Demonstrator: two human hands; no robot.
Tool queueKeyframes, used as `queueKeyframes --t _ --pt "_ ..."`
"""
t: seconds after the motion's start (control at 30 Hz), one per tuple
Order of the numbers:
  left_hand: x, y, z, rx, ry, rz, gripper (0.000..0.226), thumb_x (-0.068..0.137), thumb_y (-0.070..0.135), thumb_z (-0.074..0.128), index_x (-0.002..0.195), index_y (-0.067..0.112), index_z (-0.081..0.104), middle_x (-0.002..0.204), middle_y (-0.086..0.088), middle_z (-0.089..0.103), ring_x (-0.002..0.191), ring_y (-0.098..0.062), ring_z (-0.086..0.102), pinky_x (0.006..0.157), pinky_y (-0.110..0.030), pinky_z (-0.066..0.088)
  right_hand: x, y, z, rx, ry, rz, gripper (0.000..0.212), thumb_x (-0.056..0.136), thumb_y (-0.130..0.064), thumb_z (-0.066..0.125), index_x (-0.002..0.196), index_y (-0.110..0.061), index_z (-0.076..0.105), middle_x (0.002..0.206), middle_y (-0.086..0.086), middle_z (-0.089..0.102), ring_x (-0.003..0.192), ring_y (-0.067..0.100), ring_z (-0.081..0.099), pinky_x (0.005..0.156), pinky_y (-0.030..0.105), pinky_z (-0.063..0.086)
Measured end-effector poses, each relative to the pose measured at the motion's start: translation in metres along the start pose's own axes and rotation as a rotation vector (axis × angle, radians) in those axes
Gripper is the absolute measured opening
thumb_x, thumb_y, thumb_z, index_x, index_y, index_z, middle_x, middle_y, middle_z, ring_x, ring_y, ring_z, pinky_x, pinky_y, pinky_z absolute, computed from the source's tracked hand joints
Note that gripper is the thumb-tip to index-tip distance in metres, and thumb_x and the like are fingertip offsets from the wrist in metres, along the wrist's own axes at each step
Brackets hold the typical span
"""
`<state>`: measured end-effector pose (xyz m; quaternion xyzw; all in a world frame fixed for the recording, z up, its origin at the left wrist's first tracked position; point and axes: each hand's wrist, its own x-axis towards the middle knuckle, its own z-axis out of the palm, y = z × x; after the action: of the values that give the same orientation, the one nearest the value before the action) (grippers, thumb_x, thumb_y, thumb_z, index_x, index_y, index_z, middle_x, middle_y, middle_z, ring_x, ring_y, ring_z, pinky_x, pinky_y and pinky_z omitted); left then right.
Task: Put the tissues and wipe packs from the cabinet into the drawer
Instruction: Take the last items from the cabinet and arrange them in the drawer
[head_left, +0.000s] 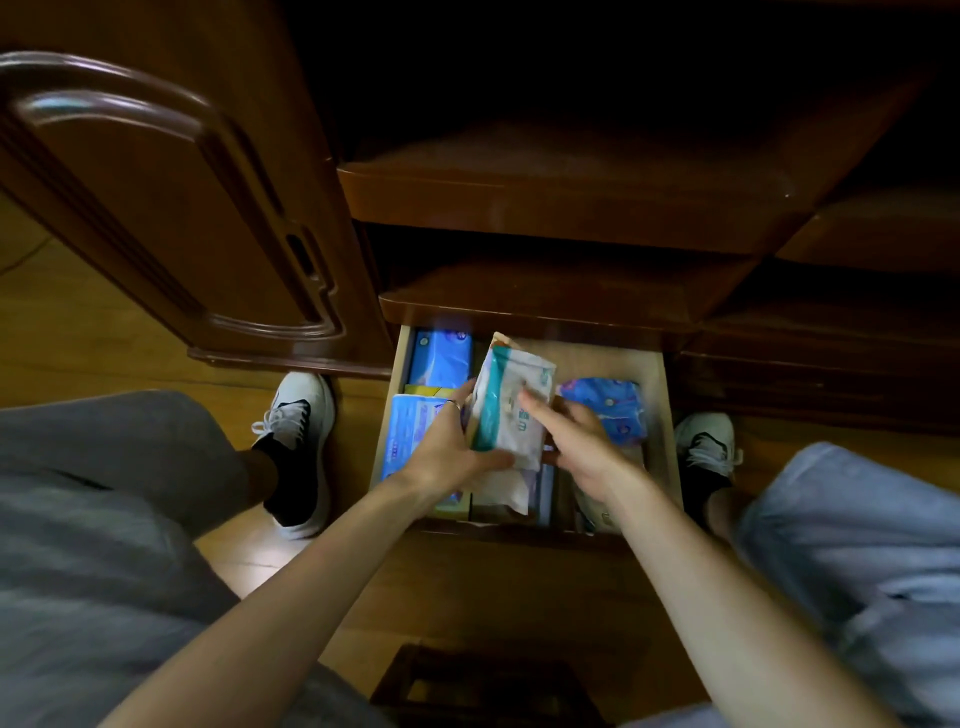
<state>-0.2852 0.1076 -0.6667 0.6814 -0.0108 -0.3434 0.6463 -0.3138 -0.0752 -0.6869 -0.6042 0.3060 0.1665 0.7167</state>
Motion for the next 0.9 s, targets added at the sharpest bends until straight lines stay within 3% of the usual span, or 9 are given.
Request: queueKeyframes --t 0.1,0.2,0.3,0.37,0.47,0.67,0.77,0.83,0.9 --pt "0.003 -0.002 0.000 0.039 0.005 0.040 0.096 0.075 0.000 0.082 0.145 0.037 0.028 0.119 0.008 0.061 0.101 -0.005 0.067 0.070 -0.024 0.059 0.002 0.004 -0.009 0.052 -0.056 -0.015 0.035 0.088 -0.028 0.078 0.120 -0.016 0.069 0.110 0.003 0.079 0.102 0.020 0.075 0.082 0.040 0.062" --pt "0.007 -0.003 -0.004 0.214 0.202 0.099 0.078 0.082 0.009 0.077 0.147 0.026 0.036 0.120 0.010 0.058 0.101 -0.007 0.063 0.079 -0.032 0.060 0.013 0.010 -0.024 0.105 0.153 -0.022 0.024 0.091 -0.019 0.075 0.114 -0.013 0.069 0.111 0.008 0.077 0.103 0.026 0.074 0.088 0.042 0.060" --pt "0.011 -0.006 -0.026 0.458 0.450 0.154 0.058 0.087 0.022 0.073 0.139 0.026 0.047 0.122 0.008 0.059 0.100 -0.005 0.060 0.071 -0.013 0.050 0.026 0.016 -0.039 -0.070 0.309 -0.037 0.019 0.093 -0.017 0.073 0.111 -0.014 0.067 0.116 0.007 0.073 0.094 0.018 0.070 0.071 0.026 0.055" --pt "0.010 -0.012 -0.042 0.620 0.509 0.159 0.056 0.086 0.028 0.074 0.136 0.025 0.049 0.126 0.005 0.058 0.109 -0.009 0.057 0.078 -0.017 0.049 0.035 0.025 -0.038 -0.163 0.283 -0.010 0.015 0.093 -0.018 0.073 0.106 -0.017 0.066 0.116 0.006 0.072 0.085 0.009 0.066 0.059 0.018 0.050" --pt "0.004 -0.023 -0.052 0.769 0.480 0.108 0.058 0.084 0.033 0.075 0.136 0.025 0.049 0.127 0.000 0.054 0.120 -0.020 0.050 0.089 -0.033 0.047 0.053 0.047 -0.019 -0.322 0.189 0.048 0.024 0.091 -0.023 0.075 0.113 -0.018 0.066 0.120 0.008 0.072 0.089 0.011 0.067 0.070 0.021 0.055" --pt "0.002 -0.038 -0.057 0.796 0.442 0.095 0.055 0.085 0.035 0.074 0.133 0.026 0.048 0.118 0.005 0.046 0.121 -0.019 0.047 0.093 -0.029 0.045 0.070 0.082 0.007 -0.815 0.179 0.117 0.066 0.089 -0.052 0.071 0.136 -0.013 0.047 0.135 0.012 0.061 0.120 0.031 0.061 0.096 0.042 0.052" --pt "0.005 -0.036 -0.055 0.787 0.458 0.088 0.054 0.086 0.035 0.073 0.133 0.026 0.048 0.126 0.000 0.048 0.122 -0.018 0.046 0.091 -0.028 0.046 0.074 0.086 0.012 -0.946 0.329 0.147 0.087 0.083 -0.058 0.074 0.147 -0.011 0.035 0.149 0.017 0.042 0.138 0.038 0.041 0.105 0.053 0.045" --pt "0.006 -0.035 -0.053 0.798 0.454 0.096 0.055 0.086 0.035 0.073 0.134 0.026 0.048 0.128 -0.001 0.048 0.123 -0.018 0.045 0.093 -0.033 0.049 0.079 0.086 0.017 -0.903 0.324 0.198 0.086 0.086 -0.051 0.074 0.150 -0.009 0.034 0.151 0.017 0.042 0.139 0.037 0.042 0.109 0.050 0.044" --pt "0.006 -0.035 -0.052 0.809 0.448 0.107 0.055 0.086 0.035 0.073 0.135 0.026 0.049 0.131 -0.001 0.048 0.124 -0.018 0.044 0.095 -0.034 0.049 0.086 0.087 0.019 -0.746 0.219 0.233 0.066 0.092 -0.036 0.072 0.145 -0.008 0.044 0.145 0.015 0.054 0.129 0.031 0.056 0.105 0.046 0.050"
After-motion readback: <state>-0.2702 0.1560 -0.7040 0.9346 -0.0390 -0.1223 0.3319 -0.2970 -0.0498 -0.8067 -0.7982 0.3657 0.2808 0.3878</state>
